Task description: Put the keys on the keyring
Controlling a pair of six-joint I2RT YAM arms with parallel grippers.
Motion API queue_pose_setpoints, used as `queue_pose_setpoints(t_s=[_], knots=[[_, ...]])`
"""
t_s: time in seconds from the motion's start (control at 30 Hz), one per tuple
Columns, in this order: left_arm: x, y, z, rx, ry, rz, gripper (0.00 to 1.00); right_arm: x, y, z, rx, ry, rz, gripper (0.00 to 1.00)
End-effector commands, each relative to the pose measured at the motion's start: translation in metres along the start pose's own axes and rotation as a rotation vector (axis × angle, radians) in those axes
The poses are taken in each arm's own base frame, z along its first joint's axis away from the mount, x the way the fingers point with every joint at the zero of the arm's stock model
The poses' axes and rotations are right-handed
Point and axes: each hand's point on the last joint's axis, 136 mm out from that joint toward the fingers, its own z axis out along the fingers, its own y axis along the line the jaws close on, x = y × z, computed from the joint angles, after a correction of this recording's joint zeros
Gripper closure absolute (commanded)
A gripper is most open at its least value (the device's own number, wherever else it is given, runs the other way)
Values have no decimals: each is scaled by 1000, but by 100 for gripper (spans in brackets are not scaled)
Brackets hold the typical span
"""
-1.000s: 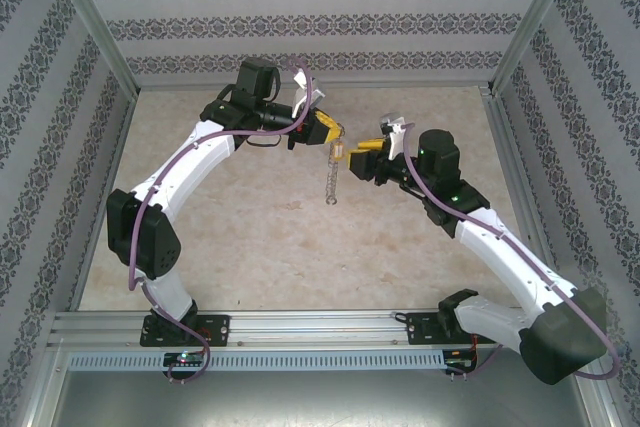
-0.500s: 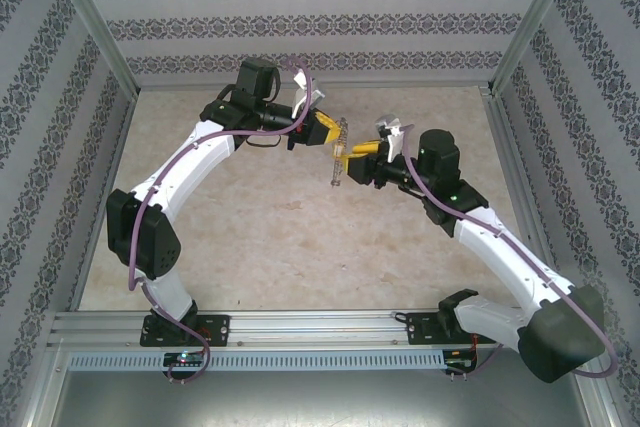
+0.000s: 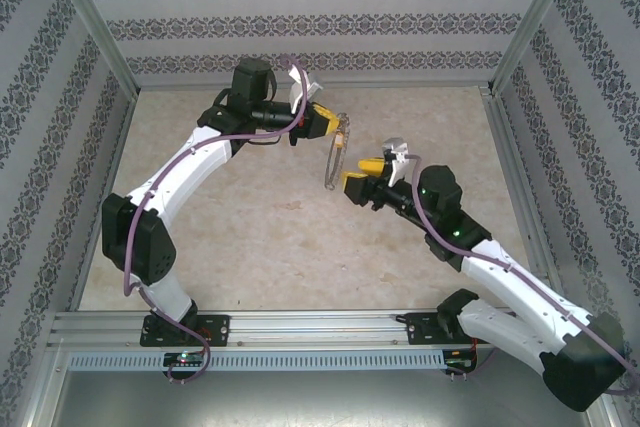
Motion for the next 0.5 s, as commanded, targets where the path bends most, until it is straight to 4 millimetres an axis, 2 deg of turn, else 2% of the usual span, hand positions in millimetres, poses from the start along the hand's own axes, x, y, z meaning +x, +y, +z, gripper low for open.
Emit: queue_pose_setpoints(t_s=[0.0, 0.27, 0.47], knots=[[-34, -15, -9, -32, -90, 68, 100, -16, -2, -3, 65, -116, -14, 32], [-43, -1, -6, -112, -127, 38, 100, -14, -5, 18, 142, -181, -42, 30], [-45, -1, -4, -128, -136, 26, 100, -21, 4, 37, 128, -217, -51, 30]])
